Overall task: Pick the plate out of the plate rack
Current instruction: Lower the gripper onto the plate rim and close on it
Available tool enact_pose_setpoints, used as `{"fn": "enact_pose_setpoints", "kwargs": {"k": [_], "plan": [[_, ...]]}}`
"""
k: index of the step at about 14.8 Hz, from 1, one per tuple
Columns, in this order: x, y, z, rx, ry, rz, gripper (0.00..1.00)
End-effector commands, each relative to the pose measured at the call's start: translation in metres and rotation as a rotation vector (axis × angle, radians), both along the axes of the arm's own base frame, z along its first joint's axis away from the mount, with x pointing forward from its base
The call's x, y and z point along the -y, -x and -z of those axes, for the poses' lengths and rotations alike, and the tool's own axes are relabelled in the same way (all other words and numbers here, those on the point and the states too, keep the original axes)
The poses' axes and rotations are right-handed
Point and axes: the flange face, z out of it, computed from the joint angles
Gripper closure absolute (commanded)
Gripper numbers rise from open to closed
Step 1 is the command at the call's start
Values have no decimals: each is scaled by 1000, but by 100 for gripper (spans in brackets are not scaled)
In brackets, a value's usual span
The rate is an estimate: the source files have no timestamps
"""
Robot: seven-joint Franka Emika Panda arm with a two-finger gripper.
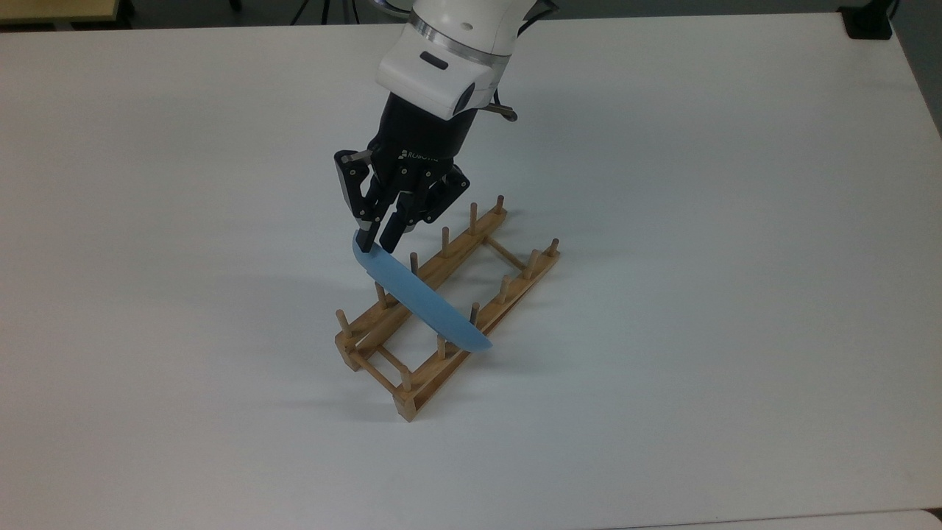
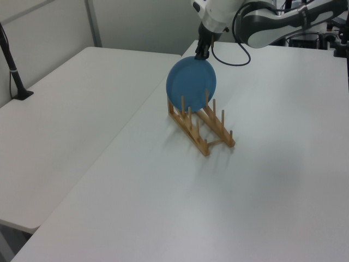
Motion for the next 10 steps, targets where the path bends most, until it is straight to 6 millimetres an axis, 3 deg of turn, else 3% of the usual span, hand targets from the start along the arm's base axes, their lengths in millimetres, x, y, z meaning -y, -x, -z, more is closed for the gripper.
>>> {"fn": "enact_pose_setpoints", "kwargs": {"k": [1,9,10], "plan": [[-5,-4,4,9,23,-18,77],[-10,-8,24,5,74,-20,77],[-10,-9,26,8,84,-18,84]]}}
